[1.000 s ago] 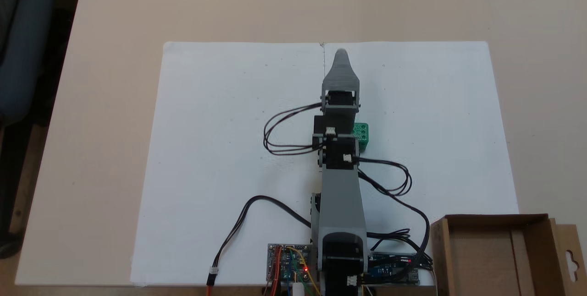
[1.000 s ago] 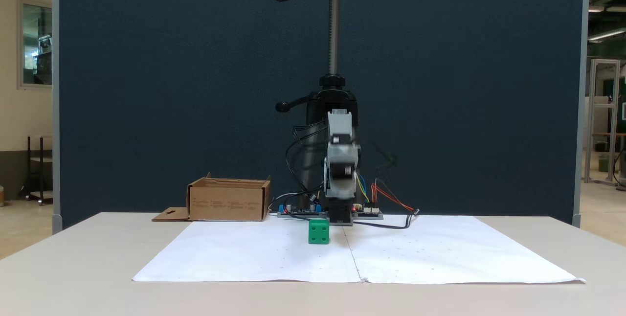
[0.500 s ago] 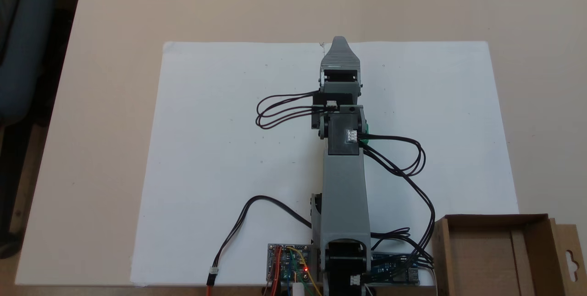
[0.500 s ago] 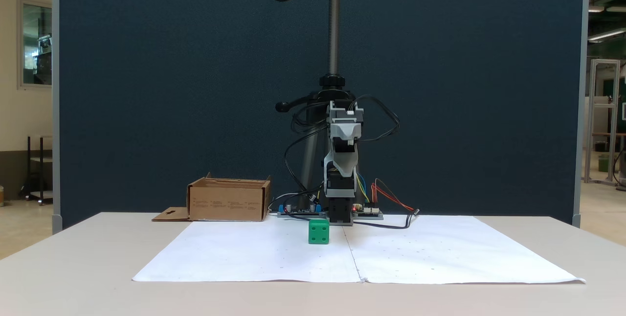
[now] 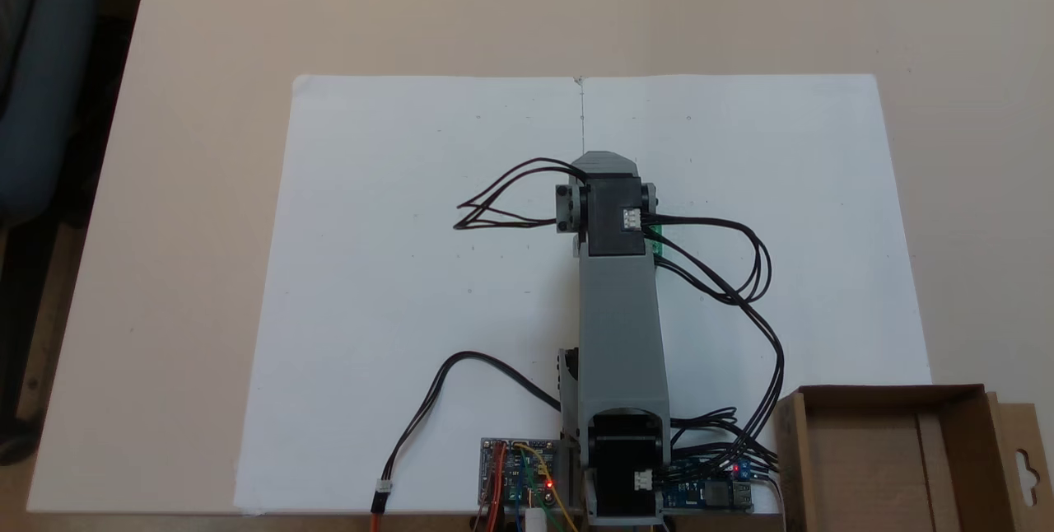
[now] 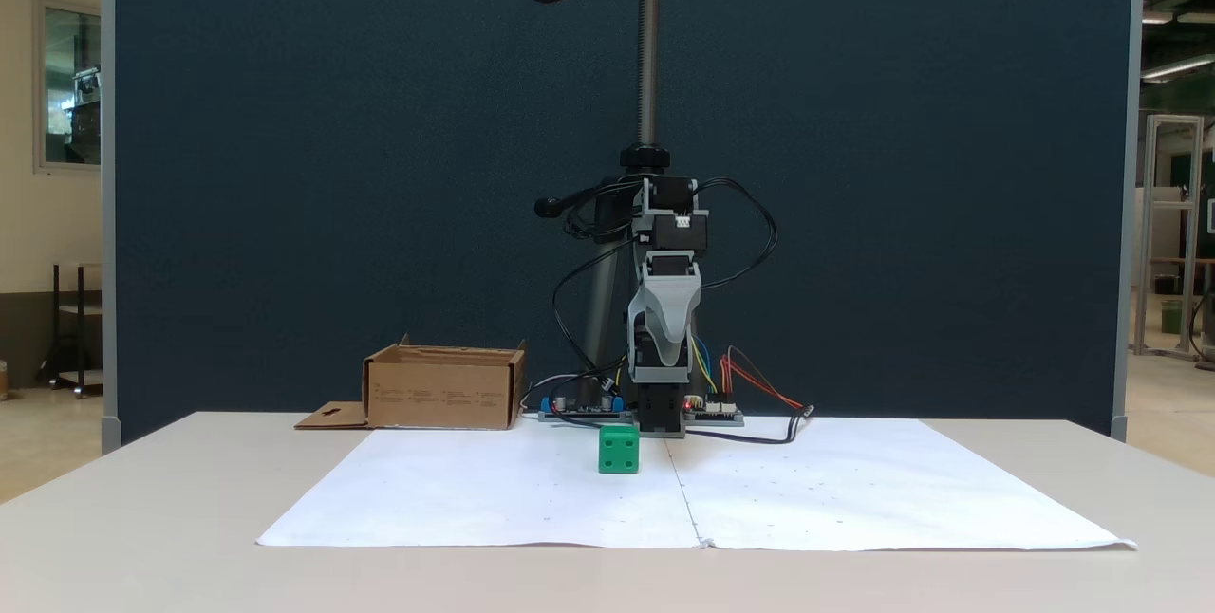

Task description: Grasp a green dice and put it in the bin.

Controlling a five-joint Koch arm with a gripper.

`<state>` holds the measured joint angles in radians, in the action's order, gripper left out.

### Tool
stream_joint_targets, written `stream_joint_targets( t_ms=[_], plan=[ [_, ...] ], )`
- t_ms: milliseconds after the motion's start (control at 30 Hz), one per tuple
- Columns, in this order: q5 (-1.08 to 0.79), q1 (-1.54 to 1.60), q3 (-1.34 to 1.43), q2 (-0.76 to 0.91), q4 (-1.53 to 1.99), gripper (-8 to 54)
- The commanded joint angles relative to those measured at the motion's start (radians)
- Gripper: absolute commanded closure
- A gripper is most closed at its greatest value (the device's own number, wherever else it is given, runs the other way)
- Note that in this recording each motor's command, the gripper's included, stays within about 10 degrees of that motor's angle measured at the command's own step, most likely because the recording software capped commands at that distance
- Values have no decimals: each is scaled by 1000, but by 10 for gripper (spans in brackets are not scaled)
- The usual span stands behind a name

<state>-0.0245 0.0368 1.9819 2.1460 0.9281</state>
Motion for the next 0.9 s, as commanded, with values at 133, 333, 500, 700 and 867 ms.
stream_joint_targets(
  t_ms=[133,333,500,700,867],
  plan=[
    [-155,-46,-66,5,23,-1],
    [-192,-144,-84,-32,21,-1],
    [-210,-210,-86,-78,37,-1],
    [-232,-265,-84,-124,109,-1],
    [-244,-318,-80,-172,120,0]
  ],
)
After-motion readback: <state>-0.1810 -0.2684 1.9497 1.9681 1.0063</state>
